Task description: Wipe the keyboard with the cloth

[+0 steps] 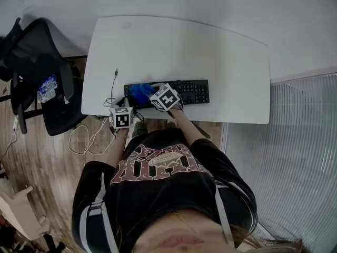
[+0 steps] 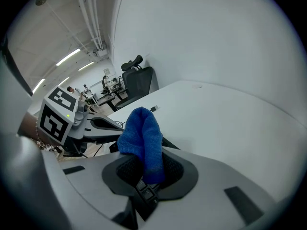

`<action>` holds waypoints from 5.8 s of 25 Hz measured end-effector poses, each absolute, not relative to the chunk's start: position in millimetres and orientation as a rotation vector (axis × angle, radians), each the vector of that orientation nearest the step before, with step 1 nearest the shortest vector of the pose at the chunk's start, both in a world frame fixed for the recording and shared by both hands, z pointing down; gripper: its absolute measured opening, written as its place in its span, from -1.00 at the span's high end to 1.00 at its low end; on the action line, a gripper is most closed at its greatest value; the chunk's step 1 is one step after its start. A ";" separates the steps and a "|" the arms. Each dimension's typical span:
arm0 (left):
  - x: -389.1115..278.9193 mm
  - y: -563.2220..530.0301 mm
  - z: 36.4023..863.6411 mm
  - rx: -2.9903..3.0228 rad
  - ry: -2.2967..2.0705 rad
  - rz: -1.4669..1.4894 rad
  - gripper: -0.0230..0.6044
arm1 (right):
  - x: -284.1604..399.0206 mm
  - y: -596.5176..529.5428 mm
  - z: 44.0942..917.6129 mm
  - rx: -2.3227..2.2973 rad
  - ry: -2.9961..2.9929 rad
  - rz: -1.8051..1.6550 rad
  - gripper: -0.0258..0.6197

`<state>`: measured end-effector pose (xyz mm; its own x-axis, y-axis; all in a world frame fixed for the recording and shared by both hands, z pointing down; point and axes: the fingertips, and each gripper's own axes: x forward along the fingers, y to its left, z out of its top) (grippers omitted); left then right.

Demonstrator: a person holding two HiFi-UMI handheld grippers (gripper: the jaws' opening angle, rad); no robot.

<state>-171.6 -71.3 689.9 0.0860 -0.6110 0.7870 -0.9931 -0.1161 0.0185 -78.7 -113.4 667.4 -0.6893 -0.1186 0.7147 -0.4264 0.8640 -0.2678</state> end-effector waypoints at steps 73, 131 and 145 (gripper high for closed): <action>-172.6 -72.4 694.6 1.757 -1.614 0.874 0.81 | 145.0 -144.0 680.8 0.845 -2.150 0.672 0.72; -174.5 -70.4 690.7 1.784 -1.625 0.824 0.81 | 146.6 -138.9 622.4 0.905 -2.142 0.607 0.72; -174.9 -70.5 694.1 1.783 -1.610 0.810 0.81 | -54.3 -80.0 611.0 0.270 -2.364 0.463 0.72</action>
<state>-174.9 -70.5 694.1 0.0791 -0.6315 0.7714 -0.9957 -0.0868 0.0311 -54.3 -80.0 611.0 -0.7317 -0.0646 0.6785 -0.3157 0.9144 -0.2533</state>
